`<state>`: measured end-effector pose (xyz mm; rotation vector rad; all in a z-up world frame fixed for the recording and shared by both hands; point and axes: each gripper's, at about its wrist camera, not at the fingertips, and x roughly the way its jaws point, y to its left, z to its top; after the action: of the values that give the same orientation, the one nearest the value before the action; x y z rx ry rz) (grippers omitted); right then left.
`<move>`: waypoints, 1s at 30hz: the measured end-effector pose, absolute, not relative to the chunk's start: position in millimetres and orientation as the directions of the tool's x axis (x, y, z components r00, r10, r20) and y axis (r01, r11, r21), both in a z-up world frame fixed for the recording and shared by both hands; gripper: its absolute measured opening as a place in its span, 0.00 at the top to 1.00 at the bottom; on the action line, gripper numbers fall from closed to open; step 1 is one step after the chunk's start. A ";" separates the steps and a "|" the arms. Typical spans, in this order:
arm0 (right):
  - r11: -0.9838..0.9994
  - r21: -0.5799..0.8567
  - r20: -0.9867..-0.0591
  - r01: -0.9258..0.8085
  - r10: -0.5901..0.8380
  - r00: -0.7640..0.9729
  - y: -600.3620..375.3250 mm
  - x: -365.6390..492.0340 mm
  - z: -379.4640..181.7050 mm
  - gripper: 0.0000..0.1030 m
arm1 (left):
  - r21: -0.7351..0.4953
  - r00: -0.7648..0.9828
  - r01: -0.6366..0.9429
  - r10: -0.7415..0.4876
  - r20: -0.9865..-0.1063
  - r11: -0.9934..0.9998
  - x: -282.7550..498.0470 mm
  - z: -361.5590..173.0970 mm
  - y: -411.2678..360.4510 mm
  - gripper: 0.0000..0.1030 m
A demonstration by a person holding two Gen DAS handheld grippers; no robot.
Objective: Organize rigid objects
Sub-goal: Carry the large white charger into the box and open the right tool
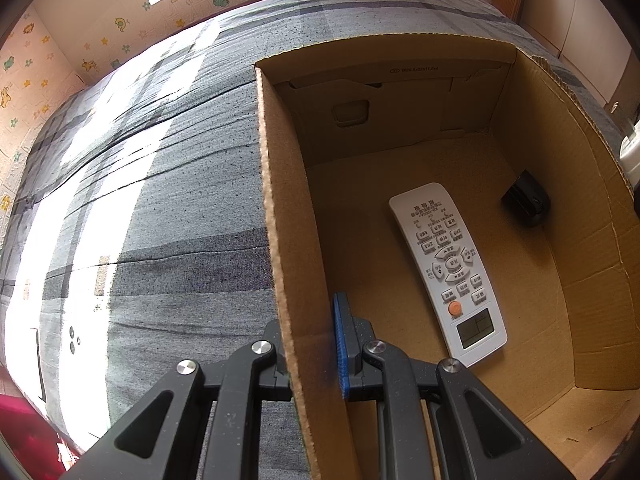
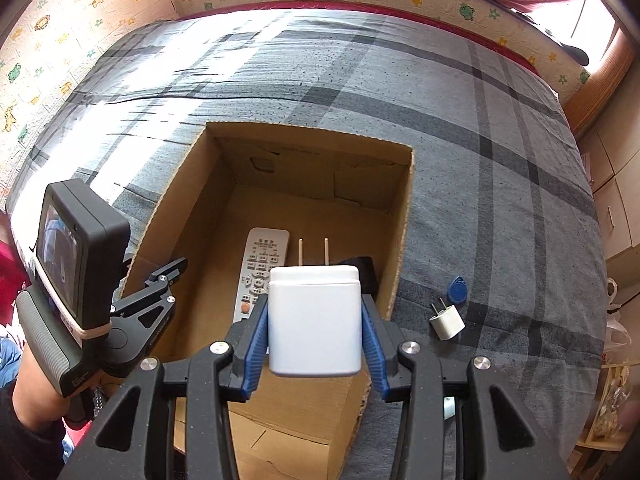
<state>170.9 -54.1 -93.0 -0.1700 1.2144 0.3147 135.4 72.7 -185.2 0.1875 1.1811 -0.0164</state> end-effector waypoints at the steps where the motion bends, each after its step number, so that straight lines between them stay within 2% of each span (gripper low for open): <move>1: 0.943 0.041 -0.940 -0.331 0.148 0.306 -50.5 170.8 -96.0 0.56 | 0.138 0.382 0.111 0.086 -0.920 0.984 135.3 -185.2 72.4 0.85; 30: 0.951 0.008 -0.992 -0.308 0.046 0.117 -17.3 170.6 -200.9 0.55 | 0.139 0.387 0.110 0.086 -0.918 0.984 133.7 -184.5 73.5 0.85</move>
<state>170.6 -17.3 -200.9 -0.2200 1.4332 0.2626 133.7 73.5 -184.5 0.1884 1.1759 -0.0152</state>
